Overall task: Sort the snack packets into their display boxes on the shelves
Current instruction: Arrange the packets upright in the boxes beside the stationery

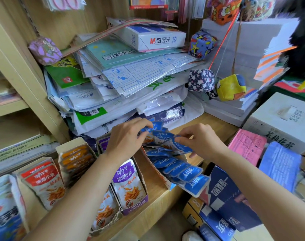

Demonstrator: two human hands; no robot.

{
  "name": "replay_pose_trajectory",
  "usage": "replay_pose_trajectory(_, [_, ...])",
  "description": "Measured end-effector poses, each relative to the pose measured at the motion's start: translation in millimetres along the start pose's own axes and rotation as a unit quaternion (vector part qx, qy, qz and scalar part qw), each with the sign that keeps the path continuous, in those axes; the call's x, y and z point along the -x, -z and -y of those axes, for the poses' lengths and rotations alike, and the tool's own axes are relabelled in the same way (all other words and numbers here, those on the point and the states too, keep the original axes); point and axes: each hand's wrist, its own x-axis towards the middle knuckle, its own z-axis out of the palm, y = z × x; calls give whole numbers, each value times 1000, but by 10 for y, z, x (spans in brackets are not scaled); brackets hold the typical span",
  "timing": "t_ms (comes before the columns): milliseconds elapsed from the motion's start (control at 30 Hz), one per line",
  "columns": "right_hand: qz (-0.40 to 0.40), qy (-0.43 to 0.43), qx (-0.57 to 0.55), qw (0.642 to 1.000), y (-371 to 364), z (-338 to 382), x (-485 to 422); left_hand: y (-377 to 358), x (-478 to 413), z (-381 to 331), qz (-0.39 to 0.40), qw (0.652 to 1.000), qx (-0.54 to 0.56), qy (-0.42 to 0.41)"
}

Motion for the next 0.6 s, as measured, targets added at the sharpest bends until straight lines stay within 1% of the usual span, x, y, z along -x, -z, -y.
replay_pose_trajectory(67, [-3,8,19,1000,-15,3,-13,43,13,-6,1,1000,1,4])
replay_pose_trajectory(100, [-7,16,39,999,-27,-2,-27,62,17,-9,15,1000,7,9])
replay_pose_trajectory(200, [-25,46,71,996,-91,9,-63,97,35,-36,98,994,48,30])
replay_pose_trajectory(267, [-41,72,71,994,-164,37,-87,92,71,-55,118,991,60,12])
replay_pose_trajectory(333, [-57,98,58,992,-228,90,-108,71,108,-65,103,993,65,-5])
replay_pose_trajectory(433, [-109,136,-8,985,-296,160,-135,85,98,-88,48,995,86,-10])
replay_pose_trajectory(500, [-129,126,-61,982,-322,195,-136,106,79,-112,15,996,83,-14])
replay_pose_trajectory(533, [-121,106,-92,983,-328,203,-130,107,77,-118,6,997,75,-14])
replay_pose_trajectory(600, [-77,65,-143,985,-320,187,-131,82,93,-117,10,998,60,0])
